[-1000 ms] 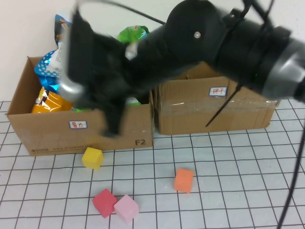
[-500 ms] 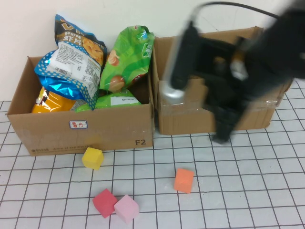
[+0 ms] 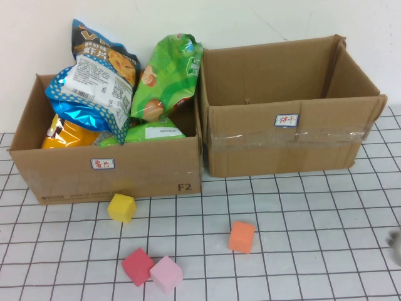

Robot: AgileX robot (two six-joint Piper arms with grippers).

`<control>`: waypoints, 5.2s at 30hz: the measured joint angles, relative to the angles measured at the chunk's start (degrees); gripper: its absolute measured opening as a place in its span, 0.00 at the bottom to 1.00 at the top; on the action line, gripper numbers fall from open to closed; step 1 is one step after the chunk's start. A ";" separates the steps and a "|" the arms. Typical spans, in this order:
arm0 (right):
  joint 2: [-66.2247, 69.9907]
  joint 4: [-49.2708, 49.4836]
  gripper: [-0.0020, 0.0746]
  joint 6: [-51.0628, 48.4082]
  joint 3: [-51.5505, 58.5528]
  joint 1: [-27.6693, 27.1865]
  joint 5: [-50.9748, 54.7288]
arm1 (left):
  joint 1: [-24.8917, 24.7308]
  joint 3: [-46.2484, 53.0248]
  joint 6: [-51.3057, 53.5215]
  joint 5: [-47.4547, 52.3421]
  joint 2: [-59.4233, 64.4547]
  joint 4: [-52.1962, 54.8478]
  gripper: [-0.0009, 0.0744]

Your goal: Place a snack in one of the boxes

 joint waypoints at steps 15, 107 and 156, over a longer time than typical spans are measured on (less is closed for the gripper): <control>-29.05 1.89 0.03 3.39 19.70 0.00 -3.11 | 0.00 9.36 -14.51 -3.28 0.00 5.28 0.01; -31.14 2.44 0.03 3.49 21.25 0.00 -1.69 | 45.09 39.33 43.07 -22.98 -26.98 -52.39 0.01; -54.17 11.80 0.03 -1.09 46.42 -45.16 -27.50 | 45.09 39.24 44.26 -22.98 -26.98 -52.81 0.01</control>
